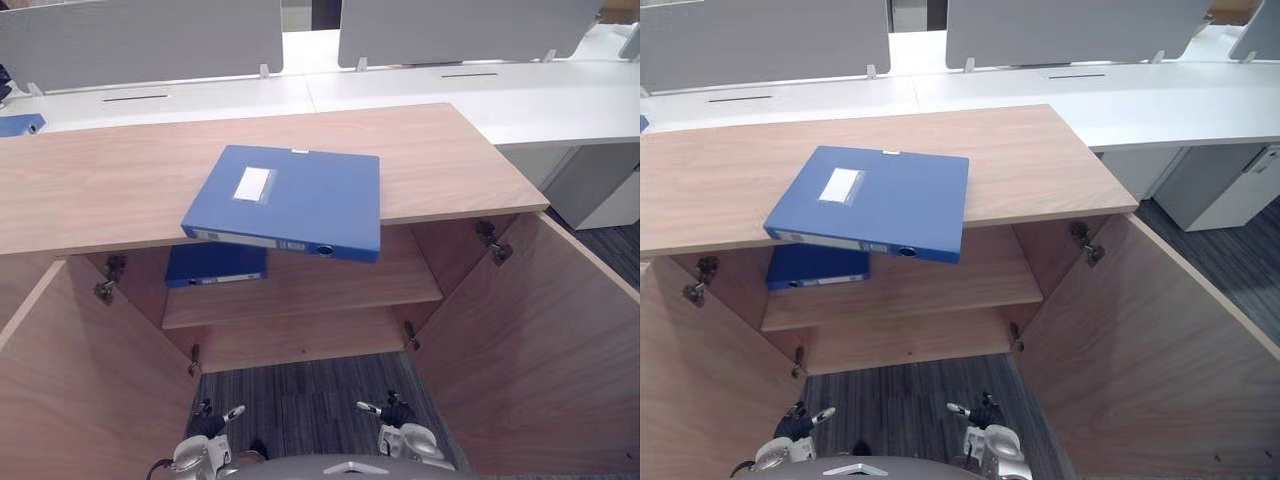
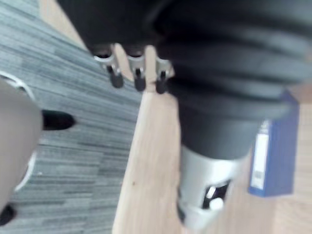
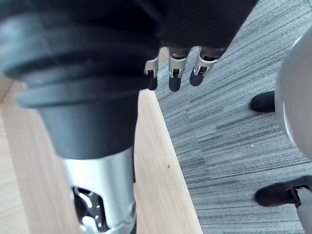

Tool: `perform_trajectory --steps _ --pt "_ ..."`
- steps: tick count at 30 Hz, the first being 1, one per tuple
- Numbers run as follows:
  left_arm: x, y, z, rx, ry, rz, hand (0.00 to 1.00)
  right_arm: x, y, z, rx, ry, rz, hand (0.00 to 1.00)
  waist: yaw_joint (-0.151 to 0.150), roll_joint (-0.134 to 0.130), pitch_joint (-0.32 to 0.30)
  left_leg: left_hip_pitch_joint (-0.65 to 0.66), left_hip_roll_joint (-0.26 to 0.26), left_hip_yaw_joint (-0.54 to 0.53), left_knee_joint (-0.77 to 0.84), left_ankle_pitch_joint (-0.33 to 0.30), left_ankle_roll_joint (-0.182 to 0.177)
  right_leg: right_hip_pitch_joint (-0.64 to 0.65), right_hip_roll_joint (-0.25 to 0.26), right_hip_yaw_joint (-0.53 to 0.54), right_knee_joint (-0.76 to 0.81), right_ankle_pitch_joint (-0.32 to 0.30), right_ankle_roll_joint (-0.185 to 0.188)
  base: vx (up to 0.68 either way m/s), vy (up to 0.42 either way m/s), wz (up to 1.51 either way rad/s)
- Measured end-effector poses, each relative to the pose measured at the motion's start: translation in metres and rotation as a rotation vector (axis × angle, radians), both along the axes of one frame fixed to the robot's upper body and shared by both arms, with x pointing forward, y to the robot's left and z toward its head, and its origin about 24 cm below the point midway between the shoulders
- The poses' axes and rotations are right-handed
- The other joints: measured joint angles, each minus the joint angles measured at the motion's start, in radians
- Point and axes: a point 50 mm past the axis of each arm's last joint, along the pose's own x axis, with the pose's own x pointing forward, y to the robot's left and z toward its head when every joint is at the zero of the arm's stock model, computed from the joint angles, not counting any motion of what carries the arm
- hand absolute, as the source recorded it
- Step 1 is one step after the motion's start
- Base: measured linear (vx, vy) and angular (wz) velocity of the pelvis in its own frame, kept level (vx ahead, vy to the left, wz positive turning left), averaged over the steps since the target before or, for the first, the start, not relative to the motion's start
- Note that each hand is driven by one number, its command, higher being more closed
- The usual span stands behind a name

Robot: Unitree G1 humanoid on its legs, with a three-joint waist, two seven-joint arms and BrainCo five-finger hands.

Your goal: Walk over to the cabinet, pick up the folder, carry it to the office cabinet, place the folder inside the office cabinet, then close the office cabinet door

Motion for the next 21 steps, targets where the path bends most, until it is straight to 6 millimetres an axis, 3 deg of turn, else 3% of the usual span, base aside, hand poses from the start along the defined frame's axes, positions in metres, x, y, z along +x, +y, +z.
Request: perform_trajectory --steps 4,6,8,10,16,21 --pt "0.026 0.017 0.035 0.111 -0.197 -0.005 0.00 -0.006 -0.006 0.001 -0.023 -0.007 0.000 0.00 0.004 0.000 -0.004 -0.015 -0.003 -0.004 0.000 0.003 0.002 -0.012 -0.001 0.008 -0.002 -0.002 0.006 -0.11 0.042 0.04" --pt "0.040 0.034 0.065 0.246 -0.327 -0.047 0.00 -0.010 -0.008 0.000 -0.030 -0.002 0.000 0.00 0.005 0.002 -0.015 -0.026 -0.008 -0.005 0.000 0.000 0.006 -0.019 -0.001 0.014 -0.009 -0.002 0.006 -0.02 0.047 -0.01" --pt "0.049 0.039 0.084 0.306 -0.411 -0.061 0.00 -0.013 -0.010 0.000 -0.035 0.000 -0.002 0.00 0.006 0.004 -0.018 -0.026 -0.015 -0.007 0.000 -0.003 0.010 -0.017 -0.002 0.017 -0.012 -0.002 0.006 0.01 0.039 0.04" --pt "0.053 0.039 0.098 0.342 -0.476 -0.055 0.00 -0.015 -0.011 0.001 -0.039 -0.008 -0.004 0.00 0.008 0.008 -0.022 -0.027 -0.023 -0.010 0.000 -0.004 0.012 -0.017 -0.008 0.022 -0.014 -0.002 0.007 0.03 0.040 0.06" --pt "0.065 0.032 0.169 0.537 -0.778 -0.076 0.00 -0.021 -0.009 0.000 -0.046 -0.006 0.017 0.00 0.013 0.002 -0.057 -0.038 -0.029 -0.002 0.007 -0.009 0.014 -0.015 -0.012 0.046 -0.042 0.042 0.020 0.09 0.036 -0.05" --pt "0.070 0.020 0.201 0.604 -0.942 -0.084 0.00 -0.022 -0.012 0.001 -0.056 -0.020 0.017 0.00 0.010 0.018 -0.066 -0.028 -0.026 -0.001 0.007 -0.024 0.009 -0.003 -0.008 0.069 -0.044 0.044 0.019 0.04 0.016 -0.02"
